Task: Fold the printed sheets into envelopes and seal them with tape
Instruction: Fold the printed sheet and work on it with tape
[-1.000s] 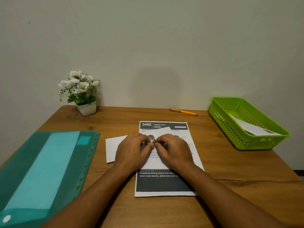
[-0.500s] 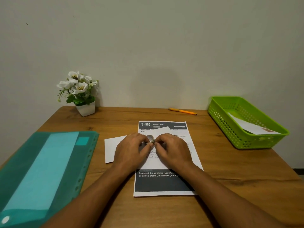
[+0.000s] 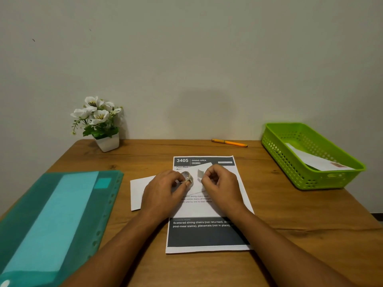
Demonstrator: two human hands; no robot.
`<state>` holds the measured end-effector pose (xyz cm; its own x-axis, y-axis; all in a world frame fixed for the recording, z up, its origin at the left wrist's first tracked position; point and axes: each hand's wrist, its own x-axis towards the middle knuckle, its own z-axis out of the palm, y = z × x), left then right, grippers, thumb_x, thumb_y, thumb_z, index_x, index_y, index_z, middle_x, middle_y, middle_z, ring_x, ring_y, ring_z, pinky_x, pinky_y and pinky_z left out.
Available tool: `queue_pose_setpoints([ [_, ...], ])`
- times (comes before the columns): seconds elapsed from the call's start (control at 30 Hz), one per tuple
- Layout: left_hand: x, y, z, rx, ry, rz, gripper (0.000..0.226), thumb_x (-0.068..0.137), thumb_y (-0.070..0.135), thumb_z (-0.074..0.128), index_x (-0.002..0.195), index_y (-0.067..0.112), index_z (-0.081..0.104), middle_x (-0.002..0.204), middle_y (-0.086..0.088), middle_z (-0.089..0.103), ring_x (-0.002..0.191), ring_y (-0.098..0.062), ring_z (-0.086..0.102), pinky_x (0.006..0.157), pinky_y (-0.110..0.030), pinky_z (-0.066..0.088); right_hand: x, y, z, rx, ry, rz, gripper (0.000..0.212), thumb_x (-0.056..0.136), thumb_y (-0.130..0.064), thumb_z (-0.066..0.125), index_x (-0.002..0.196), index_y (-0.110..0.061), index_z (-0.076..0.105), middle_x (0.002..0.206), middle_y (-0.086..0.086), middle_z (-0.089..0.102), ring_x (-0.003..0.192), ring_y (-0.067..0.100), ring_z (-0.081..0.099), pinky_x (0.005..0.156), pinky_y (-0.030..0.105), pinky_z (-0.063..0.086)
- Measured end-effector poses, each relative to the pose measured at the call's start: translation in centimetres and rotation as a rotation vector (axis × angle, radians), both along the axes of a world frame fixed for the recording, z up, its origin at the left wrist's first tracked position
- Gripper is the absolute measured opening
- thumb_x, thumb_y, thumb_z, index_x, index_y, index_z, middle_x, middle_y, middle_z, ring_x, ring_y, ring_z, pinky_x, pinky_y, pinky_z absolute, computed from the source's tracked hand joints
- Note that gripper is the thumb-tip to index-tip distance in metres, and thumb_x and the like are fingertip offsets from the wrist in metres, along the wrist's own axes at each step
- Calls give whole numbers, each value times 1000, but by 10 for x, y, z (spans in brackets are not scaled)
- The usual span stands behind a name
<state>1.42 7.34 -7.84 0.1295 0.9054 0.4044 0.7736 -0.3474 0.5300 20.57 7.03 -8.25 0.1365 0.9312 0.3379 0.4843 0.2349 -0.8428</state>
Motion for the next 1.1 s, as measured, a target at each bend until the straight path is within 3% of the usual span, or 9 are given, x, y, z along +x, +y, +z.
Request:
queue_pose_setpoints([
  [0.13, -3, 12, 6, -53, -32, 11, 24, 93, 54, 64, 96, 32, 71, 95, 19, 63, 83, 0, 58, 68, -31, 54, 1, 3, -2, -27, 49, 9, 17, 88, -17, 69, 76, -25, 62, 71, -10, 64, 67, 6, 58, 63, 30, 49],
  [0.27, -2, 40, 19, 1, 26, 26, 23, 95, 52, 61, 88, 33, 69, 89, 19, 61, 77, -2, 58, 61, -29, 49, 2, 6, -5, -39, 89, 24, 18, 90, -16, 68, 76, -26, 61, 71, -10, 64, 67, 5, 56, 62, 29, 47],
  [0.47, 0, 116, 28, -69, 170, 79, 17, 94, 50, 63, 88, 34, 64, 89, 12, 65, 82, -16, 63, 65, -33, 51, 3, 7, -8, -52, 125, 46, 12, 89, -27, 64, 78, -26, 60, 73, -7, 64, 68, 10, 60, 64, 47, 56],
  [0.57, 6, 139, 31, -117, 255, 92, 12, 96, 45, 61, 89, 37, 63, 100, 7, 64, 93, -20, 61, 70, -33, 47, 2, 6, -7, -34, 57, 48, 16, 94, -30, 63, 79, -27, 59, 76, -7, 64, 72, 13, 62, 65, 45, 57],
  [0.67, 8, 151, 31, -147, 326, 112, 18, 99, 42, 59, 105, 35, 74, 116, 7, 70, 101, -22, 64, 68, -32, 47, 1, 6, -8, -20, 27, 44, 17, 96, -31, 62, 80, -28, 57, 77, -8, 63, 74, 13, 62, 66, 42, 56],
  [0.8, 8, 137, 34, -86, 249, 67, 23, 97, 36, 63, 116, 29, 73, 134, 5, 61, 118, -21, 58, 78, -34, 48, 1, 4, -7, -36, 19, 42, 16, 96, -30, 60, 81, -29, 57, 79, -9, 63, 74, 12, 61, 65, 39, 56],
  [0.93, 17, 88, 39, -2, 83, 28, 11, 95, 36, 65, 102, 31, 72, 106, 14, 66, 90, -11, 62, 70, -33, 52, 0, 4, -4, -68, 91, 39, 10, 89, -32, 58, 80, -27, 58, 74, -7, 63, 69, 14, 59, 63, 46, 54],
  [1.03, 22, 49, 31, -102, -50, -93, 13, 94, 40, 68, 86, 32, 74, 80, 18, 71, 71, -5, 66, 65, -31, 52, 0, 2, -2, -65, 118, 42, 10, 88, -31, 58, 80, -25, 59, 71, -5, 62, 65, 10, 54, 64, 45, 50],
  [1.1, 22, 32, 23, -159, -118, -128, 17, 94, 43, 68, 83, 33, 74, 74, 19, 71, 66, -3, 66, 66, -33, 55, 0, 1, -1, -56, 103, 42, 12, 90, -32, 58, 80, -25, 59, 72, -4, 62, 66, 11, 54, 65, 45, 50],
])
